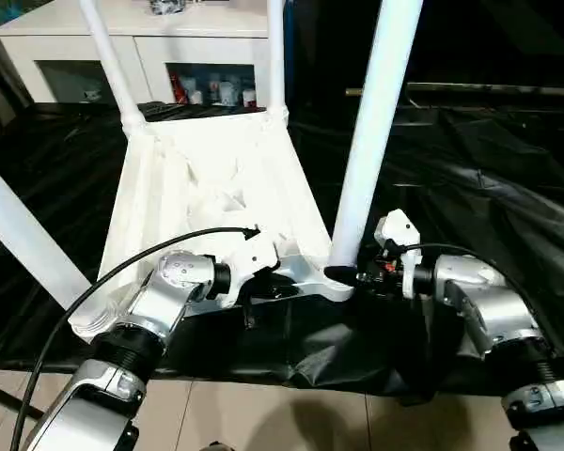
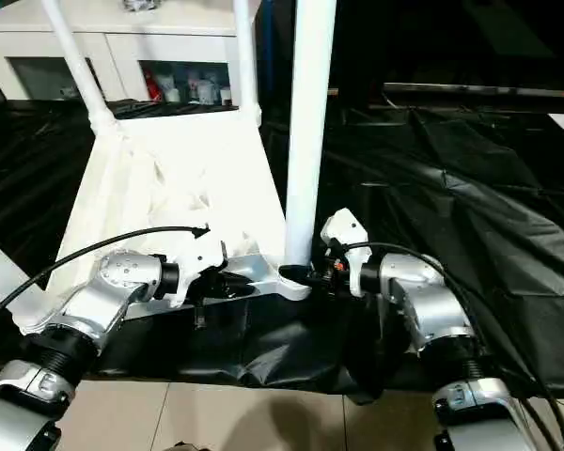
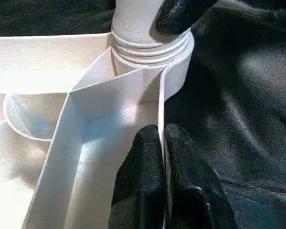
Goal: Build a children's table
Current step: Rotate leg to tighten
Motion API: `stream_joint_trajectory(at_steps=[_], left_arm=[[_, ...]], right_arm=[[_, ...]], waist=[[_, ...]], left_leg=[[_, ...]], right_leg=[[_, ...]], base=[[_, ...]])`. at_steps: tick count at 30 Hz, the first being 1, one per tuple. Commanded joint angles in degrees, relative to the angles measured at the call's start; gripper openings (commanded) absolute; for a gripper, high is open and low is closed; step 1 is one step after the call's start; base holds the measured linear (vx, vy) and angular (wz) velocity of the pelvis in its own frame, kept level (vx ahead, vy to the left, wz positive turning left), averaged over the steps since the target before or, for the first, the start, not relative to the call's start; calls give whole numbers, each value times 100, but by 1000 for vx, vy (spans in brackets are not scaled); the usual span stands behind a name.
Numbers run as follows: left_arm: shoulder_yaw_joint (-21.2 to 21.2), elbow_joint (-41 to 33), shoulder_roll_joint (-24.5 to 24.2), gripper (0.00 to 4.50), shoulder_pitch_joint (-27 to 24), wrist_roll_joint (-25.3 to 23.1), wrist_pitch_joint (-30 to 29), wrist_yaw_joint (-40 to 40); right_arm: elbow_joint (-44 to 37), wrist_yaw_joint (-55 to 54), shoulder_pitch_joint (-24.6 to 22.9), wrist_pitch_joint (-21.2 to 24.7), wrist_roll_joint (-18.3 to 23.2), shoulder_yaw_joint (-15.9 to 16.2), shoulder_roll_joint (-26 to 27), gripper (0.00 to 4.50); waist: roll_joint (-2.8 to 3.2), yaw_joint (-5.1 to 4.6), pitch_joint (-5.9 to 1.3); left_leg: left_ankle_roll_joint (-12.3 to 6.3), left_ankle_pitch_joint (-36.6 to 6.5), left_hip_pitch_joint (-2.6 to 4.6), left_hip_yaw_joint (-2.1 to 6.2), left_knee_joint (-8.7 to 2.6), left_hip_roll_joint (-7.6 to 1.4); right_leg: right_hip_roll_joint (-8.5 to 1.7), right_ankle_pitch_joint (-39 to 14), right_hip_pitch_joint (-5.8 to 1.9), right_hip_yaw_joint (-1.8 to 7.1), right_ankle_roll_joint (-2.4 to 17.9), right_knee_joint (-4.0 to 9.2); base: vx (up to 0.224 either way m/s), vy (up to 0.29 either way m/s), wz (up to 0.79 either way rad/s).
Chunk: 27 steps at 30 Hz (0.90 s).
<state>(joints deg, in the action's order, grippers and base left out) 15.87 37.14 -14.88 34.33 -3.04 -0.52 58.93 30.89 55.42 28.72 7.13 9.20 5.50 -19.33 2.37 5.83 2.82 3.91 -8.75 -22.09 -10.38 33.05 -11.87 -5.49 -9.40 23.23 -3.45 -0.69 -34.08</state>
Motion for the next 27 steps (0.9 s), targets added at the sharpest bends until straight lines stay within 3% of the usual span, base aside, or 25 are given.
stream_joint_trajectory(at_steps=[1,5,7,8,9,11,16,18,22,27], left_arm=[[-148,74,138,0,81,63,-40,-299],[-169,426,401,0,364,-160,-97,-1038],[-190,668,632,0,549,-278,-246,-1594],[-226,804,778,0,657,-309,-362,-1924],[-239,925,911,0,757,-344,-440,-2205],[-214,1022,1038,0,846,-407,-479,-2421],[-168,1049,1126,0,885,-426,-410,-2361],[-133,1060,1080,0,858,-408,-248,-2176],[-118,1057,1023,0,823,-345,-145,-2025],[-132,677,621,0,534,-124,58,-1218]], right_arm=[[153,-263,-77,53,-17,-35,85,206],[327,-1429,-68,106,-139,-298,485,205],[463,-2357,-32,229,-225,-490,793,205],[561,-2939,7,315,-253,-627,983,204],[635,-3432,42,404,-264,-739,1182,204],[677,-3832,75,421,-335,-757,1403,204],[572,-3572,78,214,-427,-477,1603,204],[475,-3223,86,108,-210,-528,1652,274],[406,-3011,124,161,-130,-523,1597,293],[261,-1929,149,134,-272,-227,893,324]], waist=[[-137,-3,-383],[-110,-60,-379],[-111,-84,-370],[-82,-91,-374],[-95,-103,-369],[-82,-107,-370],[-86,-90,-391],[-92,-89,-390],[-92,-89,-384],[-113,-85,-386]], left_leg=[[-199,-1516,91,-1,-365,-82],[-105,-1615,100,19,-379,-70],[-81,-1666,112,9,-383,-63],[-14,-1698,110,28,-391,-54],[0,-1702,103,27,-401,-56],[39,-1811,136,25,-394,-47],[-86,-1678,87,26,-391,-47],[-117,-1682,86,23,-390,-47],[-165,-1687,85,27,-394,-52],[-206,-1595,69,27,-388,-70]], right_leg=[[-240,-1820,-247,161,1154,415],[-244,-2096,-239,158,1024,456],[-232,-2172,-207,164,984,480],[-238,-2255,-221,151,955,480],[-234,-2260,-226,151,932,492],[-226,-2316,-189,154,920,512],[-226,-1835,-241,153,970,479],[-232,-1821,-247,152,981,481],[-237,-1880,-250,152,995,488],[-237,-1705,-274,152,1084,452]], base=[[0,0,0],[0,0,0],[0,0,0],[0,0,0],[0,0,0],[0,0,0],[0,0,0],[0,0,0],[0,0,0],[0,0,0]])
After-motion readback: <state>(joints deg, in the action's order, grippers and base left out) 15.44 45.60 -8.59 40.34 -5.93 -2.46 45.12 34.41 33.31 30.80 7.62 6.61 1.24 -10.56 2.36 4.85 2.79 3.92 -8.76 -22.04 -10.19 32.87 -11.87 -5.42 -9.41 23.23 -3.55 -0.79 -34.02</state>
